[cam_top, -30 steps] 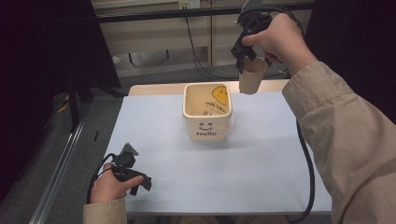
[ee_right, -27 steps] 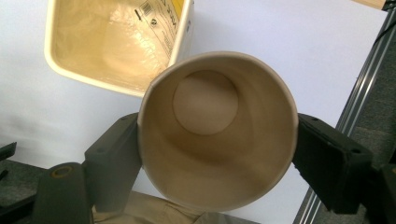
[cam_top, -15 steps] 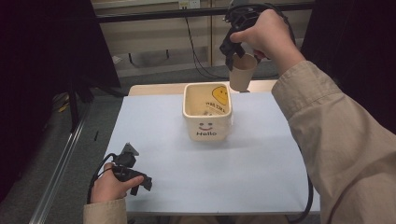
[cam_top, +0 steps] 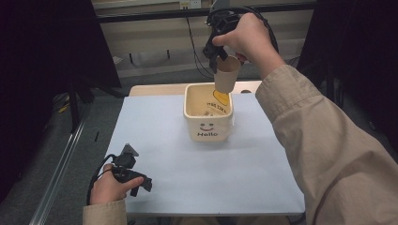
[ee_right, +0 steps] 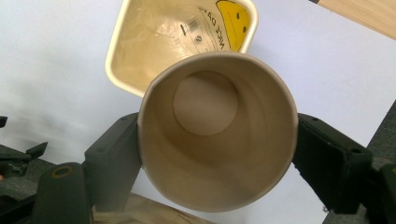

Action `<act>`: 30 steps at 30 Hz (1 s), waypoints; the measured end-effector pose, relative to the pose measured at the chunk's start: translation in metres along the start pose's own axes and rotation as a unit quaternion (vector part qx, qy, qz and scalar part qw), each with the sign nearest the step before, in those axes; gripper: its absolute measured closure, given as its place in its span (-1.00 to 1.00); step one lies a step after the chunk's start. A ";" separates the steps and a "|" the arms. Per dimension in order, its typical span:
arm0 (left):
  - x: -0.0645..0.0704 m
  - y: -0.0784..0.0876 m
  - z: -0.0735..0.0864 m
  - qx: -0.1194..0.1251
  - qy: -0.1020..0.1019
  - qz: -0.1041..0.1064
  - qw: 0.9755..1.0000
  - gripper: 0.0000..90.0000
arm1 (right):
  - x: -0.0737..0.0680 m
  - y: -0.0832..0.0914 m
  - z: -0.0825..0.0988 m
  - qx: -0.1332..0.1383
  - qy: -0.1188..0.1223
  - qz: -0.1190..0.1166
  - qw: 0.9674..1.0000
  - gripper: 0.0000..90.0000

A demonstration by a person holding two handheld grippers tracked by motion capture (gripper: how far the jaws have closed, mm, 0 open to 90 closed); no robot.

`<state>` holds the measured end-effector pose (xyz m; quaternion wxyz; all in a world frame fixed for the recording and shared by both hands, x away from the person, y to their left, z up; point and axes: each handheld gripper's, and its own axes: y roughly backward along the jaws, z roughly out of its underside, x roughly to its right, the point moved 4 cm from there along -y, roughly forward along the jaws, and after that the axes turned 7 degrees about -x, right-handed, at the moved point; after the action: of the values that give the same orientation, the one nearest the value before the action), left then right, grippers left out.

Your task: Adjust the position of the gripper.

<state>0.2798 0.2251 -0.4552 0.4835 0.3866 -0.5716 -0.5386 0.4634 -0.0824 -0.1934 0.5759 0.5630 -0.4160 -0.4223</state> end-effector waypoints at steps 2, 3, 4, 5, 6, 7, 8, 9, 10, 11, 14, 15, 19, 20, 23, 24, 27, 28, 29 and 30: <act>0.000 0.000 0.000 -0.001 -0.004 -0.002 1.000 -0.90 | 0.000 -0.002 -0.001 -0.001 0.000 0.002 1.000 -0.55; 0.000 0.000 0.000 0.001 -0.001 -0.003 1.000 -0.90 | 0.000 -0.003 -0.002 0.001 0.000 0.004 1.000 -0.55; 0.000 -0.001 -0.001 0.003 -0.002 -0.005 1.000 -0.90 | 0.000 -0.004 -0.003 0.002 0.001 0.004 1.000 -0.55; 0.000 -0.001 0.000 0.002 0.001 -0.001 1.000 -0.90 | -0.001 -0.006 -0.003 0.002 0.002 0.005 1.000 -0.55; 0.000 0.000 0.000 0.001 -0.002 -0.003 1.000 -0.90 | -0.002 -0.011 -0.004 -0.002 0.002 0.002 1.000 -0.55; 0.000 0.000 0.000 0.001 -0.002 -0.003 1.000 -0.90 | -0.002 -0.011 -0.004 -0.002 0.002 0.002 1.000 -0.55; 0.000 0.000 0.000 0.003 -0.002 -0.002 1.000 -0.90 | -0.002 -0.012 -0.005 -0.002 0.003 0.001 1.000 -0.55; 0.000 0.000 -0.001 0.003 -0.003 -0.004 1.000 -0.90 | -0.002 -0.016 -0.006 -0.001 0.005 -0.001 1.000 -0.55; 0.000 0.000 -0.001 0.003 -0.002 -0.003 1.000 -0.90 | -0.003 -0.020 -0.007 -0.003 0.005 -0.002 1.000 -0.55; 0.000 0.000 -0.001 0.003 -0.002 -0.002 1.000 -0.90 | -0.003 -0.023 -0.008 -0.006 0.007 -0.003 1.000 -0.55; 0.000 0.000 -0.001 0.004 0.001 -0.001 1.000 -0.90 | -0.006 -0.036 -0.011 -0.010 0.013 -0.003 1.000 -0.55; 0.000 0.000 -0.001 0.005 0.001 -0.002 1.000 -0.90 | -0.008 -0.043 -0.013 -0.014 0.014 -0.004 1.000 -0.55; 0.001 0.000 -0.001 0.006 0.005 0.001 1.000 -0.90 | -0.011 -0.058 -0.017 -0.022 0.018 -0.006 1.000 -0.55; 0.001 0.000 -0.001 0.005 0.004 0.003 1.000 -0.90 | -0.011 -0.061 -0.018 -0.024 0.018 -0.006 1.000 -0.55; 0.000 0.001 0.000 0.005 0.006 0.002 1.000 -0.90 | -0.012 -0.067 -0.019 -0.027 0.017 -0.005 0.999 -0.55; 0.000 0.001 0.000 0.005 0.007 0.002 1.000 -0.90 | -0.012 -0.070 -0.020 -0.027 0.019 -0.004 0.999 -0.55; -0.001 0.000 -0.001 0.007 0.002 0.000 1.000 -0.90 | -0.012 -0.079 -0.023 -0.029 0.021 -0.005 0.999 -0.55; -0.002 0.001 -0.001 0.007 0.000 -0.002 1.000 -0.90 | -0.012 -0.081 -0.023 -0.031 0.020 -0.006 0.999 -0.55; -0.002 0.001 -0.001 0.007 0.000 -0.002 1.000 -0.90 | -0.012 -0.082 -0.023 -0.033 0.019 -0.007 0.999 -0.55; -0.002 0.001 -0.001 0.008 0.000 -0.003 1.000 -0.90 | -0.012 -0.082 -0.023 -0.033 0.019 -0.007 0.999 -0.55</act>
<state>0.2810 0.2271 -0.4549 0.4788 0.3917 -0.5751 -0.5353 0.4806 -0.0650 -0.2764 0.5988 0.5545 -0.3871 -0.4292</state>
